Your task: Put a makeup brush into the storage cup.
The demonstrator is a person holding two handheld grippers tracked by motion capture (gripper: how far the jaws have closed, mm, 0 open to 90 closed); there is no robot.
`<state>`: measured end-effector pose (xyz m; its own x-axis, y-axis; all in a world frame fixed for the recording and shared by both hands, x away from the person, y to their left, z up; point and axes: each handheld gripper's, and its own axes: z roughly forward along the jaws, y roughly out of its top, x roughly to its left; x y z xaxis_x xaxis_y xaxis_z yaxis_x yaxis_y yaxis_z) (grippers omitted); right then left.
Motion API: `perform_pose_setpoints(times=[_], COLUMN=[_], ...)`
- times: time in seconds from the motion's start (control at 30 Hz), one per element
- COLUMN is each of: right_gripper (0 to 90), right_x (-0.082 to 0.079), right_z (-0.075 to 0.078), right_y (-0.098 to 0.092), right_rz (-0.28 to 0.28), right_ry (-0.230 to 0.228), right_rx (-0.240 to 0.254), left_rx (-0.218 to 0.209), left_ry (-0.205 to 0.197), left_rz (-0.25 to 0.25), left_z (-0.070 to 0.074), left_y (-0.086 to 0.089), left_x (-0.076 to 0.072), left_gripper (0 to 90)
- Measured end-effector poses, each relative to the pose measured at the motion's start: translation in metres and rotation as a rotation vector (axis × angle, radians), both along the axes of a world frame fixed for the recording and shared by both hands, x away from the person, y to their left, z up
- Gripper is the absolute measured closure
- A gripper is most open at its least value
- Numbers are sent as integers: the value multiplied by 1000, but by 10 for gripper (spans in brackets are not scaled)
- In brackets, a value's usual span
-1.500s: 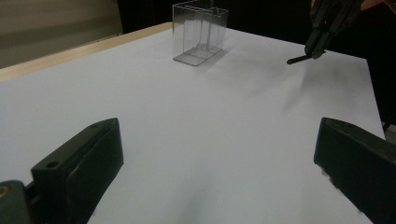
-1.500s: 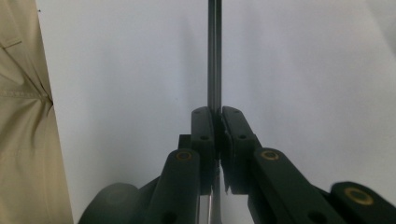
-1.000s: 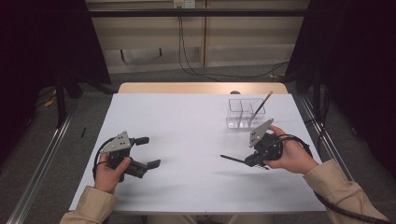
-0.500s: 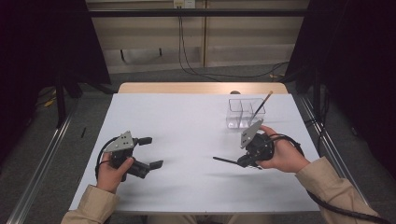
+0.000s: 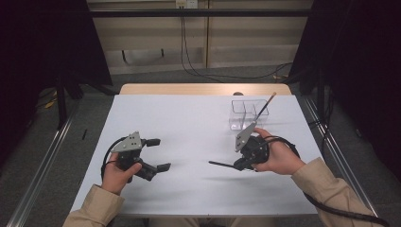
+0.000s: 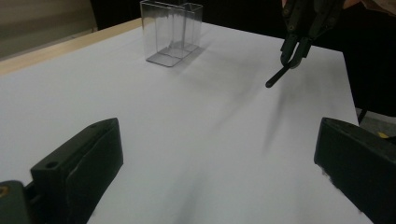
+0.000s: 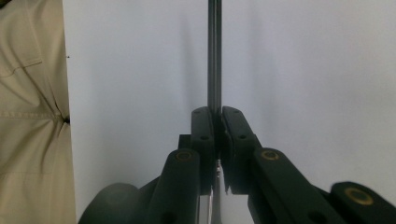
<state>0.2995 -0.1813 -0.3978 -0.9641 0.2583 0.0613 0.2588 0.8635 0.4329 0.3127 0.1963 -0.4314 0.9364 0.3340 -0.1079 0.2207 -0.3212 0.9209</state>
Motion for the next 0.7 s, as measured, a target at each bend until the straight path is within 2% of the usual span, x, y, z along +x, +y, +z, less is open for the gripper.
perform_pose_setpoints(times=[0.23,0.57,0.7], right_gripper=[844,844,844], right_x=[1,2,2], right_z=[1,2,4], right_y=[2,7,9], right_rz=[8,9,17], right_ry=[2,6,5], right_rx=[3,-4,-7], left_rx=[27,96,125], left_ry=[16,53,52], left_rz=[-42,-87,-110], left_z=[3,9,12], left_y=[-15,-42,-51], left_x=[0,-1,-1], left_gripper=[4,0,0])
